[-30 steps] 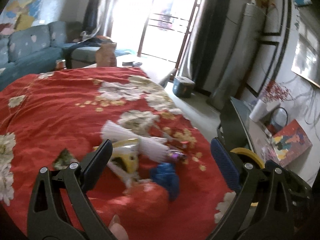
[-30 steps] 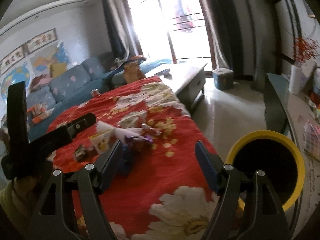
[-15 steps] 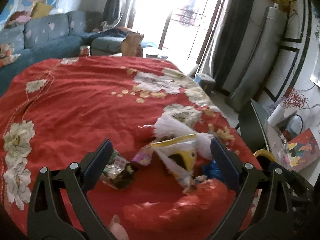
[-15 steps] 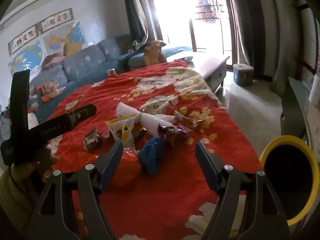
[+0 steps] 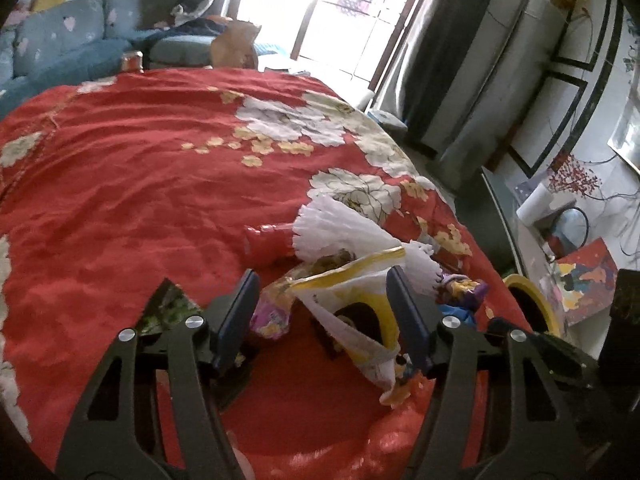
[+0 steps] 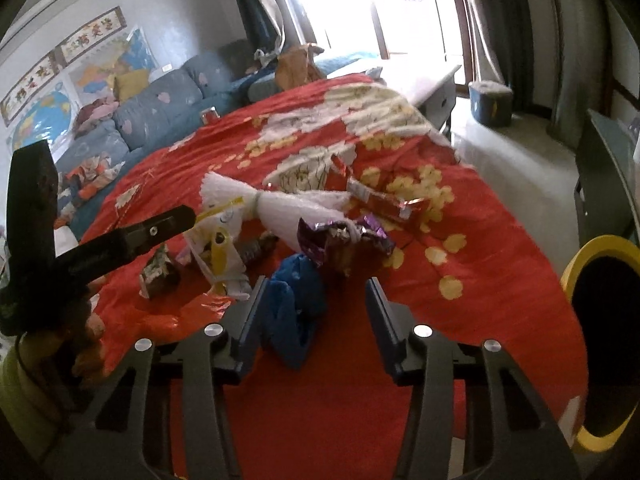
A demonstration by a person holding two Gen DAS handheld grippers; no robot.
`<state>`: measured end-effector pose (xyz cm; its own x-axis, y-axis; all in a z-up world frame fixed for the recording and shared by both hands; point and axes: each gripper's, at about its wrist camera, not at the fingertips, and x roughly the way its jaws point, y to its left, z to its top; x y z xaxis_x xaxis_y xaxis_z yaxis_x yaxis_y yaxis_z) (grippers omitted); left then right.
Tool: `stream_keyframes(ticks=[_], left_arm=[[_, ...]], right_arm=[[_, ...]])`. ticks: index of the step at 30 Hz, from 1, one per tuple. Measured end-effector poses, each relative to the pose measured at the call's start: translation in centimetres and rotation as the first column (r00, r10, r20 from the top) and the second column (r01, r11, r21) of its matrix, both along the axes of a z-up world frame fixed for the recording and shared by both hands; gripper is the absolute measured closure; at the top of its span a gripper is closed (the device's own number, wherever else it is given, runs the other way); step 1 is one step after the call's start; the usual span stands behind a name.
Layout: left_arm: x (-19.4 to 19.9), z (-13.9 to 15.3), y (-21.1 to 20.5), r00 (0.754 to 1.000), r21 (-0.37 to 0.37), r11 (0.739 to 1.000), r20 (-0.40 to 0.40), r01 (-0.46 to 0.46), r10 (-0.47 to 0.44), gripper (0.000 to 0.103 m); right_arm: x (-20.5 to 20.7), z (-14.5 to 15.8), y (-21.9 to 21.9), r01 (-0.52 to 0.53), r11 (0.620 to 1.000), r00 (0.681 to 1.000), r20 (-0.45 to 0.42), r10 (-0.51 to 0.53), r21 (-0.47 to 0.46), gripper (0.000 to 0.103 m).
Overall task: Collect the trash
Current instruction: 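Move both tools back to the bedspread toward the remaining trash, then grasp the yellow-white packaging with the left tool while the right tool grasps the blue cloth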
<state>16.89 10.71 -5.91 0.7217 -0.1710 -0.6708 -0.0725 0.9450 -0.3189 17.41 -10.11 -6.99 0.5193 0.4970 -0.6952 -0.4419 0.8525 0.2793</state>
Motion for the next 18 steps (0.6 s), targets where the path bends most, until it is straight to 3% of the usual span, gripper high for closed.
stream_keyframes(ticks=[5, 10, 15, 18], left_arm=[[0.9, -0.7, -0.2, 0.999, -0.025, 0.999, -0.012, 0.029, -0.029, 0.051], [0.7, -0.8, -0.7, 0.999, -0.012, 0.999, -0.011, 0.045, -0.045, 0.071], [0.0, -0.2, -1.0, 0.998, -0.001, 0.999, 0.006, 0.055, -0.055, 0.081], [-0.4, 0.3, -1.1, 0.998, 0.002, 0.998, 0.013, 0.060, -0.060, 0.085]], right_arm=[[0.3, -0.8, 0.2, -0.008, 1.000, 0.999, -0.037, 0.009, 0.011, 0.060], [0.3, -1.2, 0.3, -0.024, 0.999, 0.998, -0.060, 0.026, 0.025, 0.067], [-0.1, -1.3, 0.8, -0.059, 0.998, 0.996, -0.066, 0.061, 0.030, 0.088], [-0.6, -1.2, 0.8, -0.072, 0.997, 0.996, -0.056, 0.073, 0.028, 0.093]])
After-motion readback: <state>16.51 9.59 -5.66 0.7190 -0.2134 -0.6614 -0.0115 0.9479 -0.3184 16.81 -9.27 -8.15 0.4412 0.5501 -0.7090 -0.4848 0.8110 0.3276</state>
